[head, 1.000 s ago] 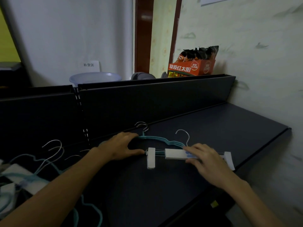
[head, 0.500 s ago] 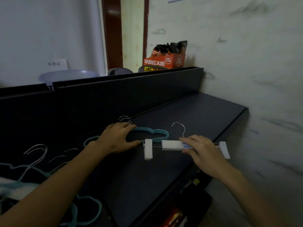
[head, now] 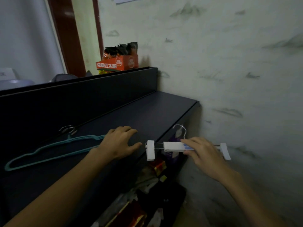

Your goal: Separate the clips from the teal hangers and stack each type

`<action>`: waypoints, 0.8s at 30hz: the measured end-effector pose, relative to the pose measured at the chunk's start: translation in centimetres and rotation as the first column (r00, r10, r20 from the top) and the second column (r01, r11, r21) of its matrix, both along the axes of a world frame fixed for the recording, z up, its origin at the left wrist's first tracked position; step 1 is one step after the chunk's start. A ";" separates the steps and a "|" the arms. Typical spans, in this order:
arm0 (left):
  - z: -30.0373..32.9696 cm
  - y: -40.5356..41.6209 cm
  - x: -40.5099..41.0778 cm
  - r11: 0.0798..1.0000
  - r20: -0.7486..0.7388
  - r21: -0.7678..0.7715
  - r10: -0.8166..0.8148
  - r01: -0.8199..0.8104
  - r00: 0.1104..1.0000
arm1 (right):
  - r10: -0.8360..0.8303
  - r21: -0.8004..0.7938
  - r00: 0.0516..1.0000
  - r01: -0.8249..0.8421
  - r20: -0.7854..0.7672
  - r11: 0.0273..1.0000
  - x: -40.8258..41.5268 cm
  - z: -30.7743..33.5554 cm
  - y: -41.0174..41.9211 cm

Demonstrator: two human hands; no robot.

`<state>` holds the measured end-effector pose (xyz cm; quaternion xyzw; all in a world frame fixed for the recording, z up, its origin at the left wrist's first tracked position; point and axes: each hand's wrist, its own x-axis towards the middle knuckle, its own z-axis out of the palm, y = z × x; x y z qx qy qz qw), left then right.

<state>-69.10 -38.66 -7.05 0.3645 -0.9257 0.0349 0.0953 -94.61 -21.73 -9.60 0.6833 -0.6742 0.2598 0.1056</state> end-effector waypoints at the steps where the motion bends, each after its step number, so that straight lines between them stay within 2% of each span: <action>1: -0.1 0.6 -1.7 1.000 -0.003 0.002 -0.012 0.012 1.000 | -0.016 -0.003 1.000 0.016 0.003 1.000 -1.7 0.1 0.7; 5: -0.5 2.6 -8.0 0.999 -0.041 0.010 -0.038 0.038 0.998 | -0.042 -0.022 0.999 0.043 0.022 0.999 -8.2 0.1 3.2; 14: -2.1 5.9 -18.3 0.999 -0.104 0.027 -0.027 0.030 0.994 | -0.097 0.048 0.995 0.096 0.032 0.994 -19.8 -1.5 5.9; 24: -2.6 -0.6 -25.5 1.000 -0.091 0.005 -0.017 0.017 0.996 | -0.130 0.075 0.991 0.127 0.029 0.989 -27.2 -2.5 0.2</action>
